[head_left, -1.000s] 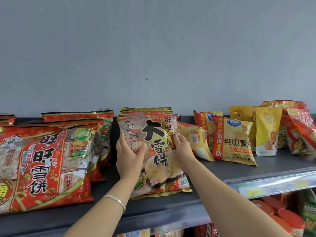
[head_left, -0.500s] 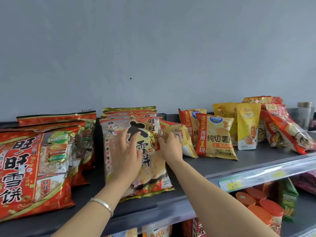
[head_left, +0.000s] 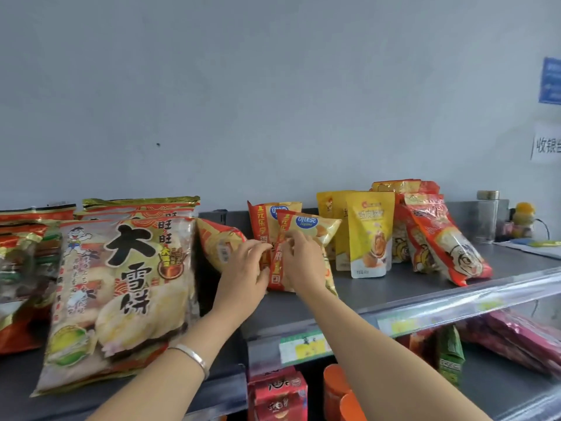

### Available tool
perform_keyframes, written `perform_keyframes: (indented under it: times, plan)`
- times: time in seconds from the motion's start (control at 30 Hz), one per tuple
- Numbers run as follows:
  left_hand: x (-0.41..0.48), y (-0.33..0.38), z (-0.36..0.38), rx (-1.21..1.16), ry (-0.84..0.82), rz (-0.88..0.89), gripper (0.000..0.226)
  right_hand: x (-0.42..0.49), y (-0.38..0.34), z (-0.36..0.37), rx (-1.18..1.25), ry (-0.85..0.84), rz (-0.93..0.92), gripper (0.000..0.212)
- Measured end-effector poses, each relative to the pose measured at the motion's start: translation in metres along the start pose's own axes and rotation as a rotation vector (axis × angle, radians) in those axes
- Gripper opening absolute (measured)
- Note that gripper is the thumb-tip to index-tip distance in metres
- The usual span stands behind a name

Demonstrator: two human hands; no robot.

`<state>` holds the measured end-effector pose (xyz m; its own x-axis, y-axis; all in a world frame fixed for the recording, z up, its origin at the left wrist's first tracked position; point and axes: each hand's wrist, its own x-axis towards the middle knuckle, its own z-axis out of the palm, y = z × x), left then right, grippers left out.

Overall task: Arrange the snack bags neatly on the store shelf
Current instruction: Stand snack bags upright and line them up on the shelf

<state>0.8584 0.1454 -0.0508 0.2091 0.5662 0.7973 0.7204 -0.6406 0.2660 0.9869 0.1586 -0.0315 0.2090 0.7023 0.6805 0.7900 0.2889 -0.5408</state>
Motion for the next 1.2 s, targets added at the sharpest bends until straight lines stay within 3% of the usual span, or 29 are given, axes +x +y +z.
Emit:
perform_keyframes:
  times: [0.17,0.27,0.4,0.5,0.63,0.8,0.97,1.07,1.2]
  plan:
    - [0.013,0.024,0.044,-0.035,-0.089,-0.097,0.052,0.009,0.044,-0.015,-0.121,0.053,0.229,0.053]
    - [0.023,0.022,0.067,-0.080,-0.167,-0.247,0.068,0.012,0.061,-0.012,0.018,-0.071,0.418,0.078]
    - [0.032,0.013,0.084,-0.132,-0.148,-0.439,0.080,0.026,0.077,0.000,0.374,-0.166,0.605,0.092]
    - [0.039,0.008,0.091,-0.174,-0.143,-0.497,0.086,0.042,0.078,0.003,0.581,-0.136,0.641,0.093]
    - [0.052,0.008,0.101,-0.152,-0.175,-0.513,0.102,0.060,0.081,0.012,0.779,-0.135,0.684,0.077]
    - [0.056,0.014,0.110,0.015,-0.191,-0.556,0.111,0.069,0.090,0.025,0.814,-0.146,0.605,0.059]
    - [0.057,0.014,0.110,0.098,-0.190,-0.574,0.118,0.075,0.096,0.023,0.488,-0.163,0.483,0.062]
    - [0.053,0.016,0.113,0.189,-0.132,-0.535,0.116,0.075,0.096,0.029,0.358,-0.116,0.386,0.052]
    - [0.054,0.011,0.117,0.171,-0.065,-0.557,0.115,0.077,0.089,0.042,0.472,-0.127,0.255,0.040]
